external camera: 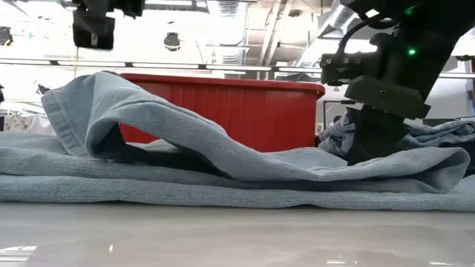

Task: Fold Laundry from Bin
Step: Fold the light blue pants

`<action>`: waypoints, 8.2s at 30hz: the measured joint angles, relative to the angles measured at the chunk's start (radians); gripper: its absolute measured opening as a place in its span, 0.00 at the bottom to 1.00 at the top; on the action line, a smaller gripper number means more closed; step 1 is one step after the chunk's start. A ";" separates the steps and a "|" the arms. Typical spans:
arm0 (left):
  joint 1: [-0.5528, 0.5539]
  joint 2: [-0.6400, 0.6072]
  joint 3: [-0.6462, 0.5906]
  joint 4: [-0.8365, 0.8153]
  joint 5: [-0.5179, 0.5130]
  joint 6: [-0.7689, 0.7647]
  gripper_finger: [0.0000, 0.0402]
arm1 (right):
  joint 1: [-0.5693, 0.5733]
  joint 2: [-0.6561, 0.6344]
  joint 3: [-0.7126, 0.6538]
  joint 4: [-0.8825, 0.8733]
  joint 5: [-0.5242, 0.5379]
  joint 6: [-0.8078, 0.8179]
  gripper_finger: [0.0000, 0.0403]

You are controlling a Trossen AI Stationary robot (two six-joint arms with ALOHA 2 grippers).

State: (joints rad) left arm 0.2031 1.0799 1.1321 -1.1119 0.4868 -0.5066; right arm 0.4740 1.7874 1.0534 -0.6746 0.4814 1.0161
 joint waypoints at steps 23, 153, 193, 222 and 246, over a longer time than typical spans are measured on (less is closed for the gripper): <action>-0.854 -0.255 -0.509 0.326 -1.207 -0.736 0.27 | -0.001 0.000 0.000 0.030 -0.005 -0.004 0.67; -1.076 0.047 -0.139 0.085 -1.293 -0.924 0.34 | -0.100 0.000 0.000 0.021 -0.140 -0.021 0.67; -1.133 0.183 -0.460 0.308 -1.462 -0.956 0.64 | -0.109 0.000 0.000 0.029 -0.230 -0.020 0.67; -0.831 0.180 -0.272 0.600 -0.839 -0.505 0.01 | -0.116 0.000 0.000 0.026 -0.231 -0.021 0.67; -0.632 0.180 -0.141 0.319 -0.484 -0.508 0.05 | -0.116 0.000 0.000 0.027 -0.218 -0.021 0.67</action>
State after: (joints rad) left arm -0.4290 1.2602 0.9909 -0.7926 0.0032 -1.0145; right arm 0.3584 1.7878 1.0534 -0.6479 0.2634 0.9955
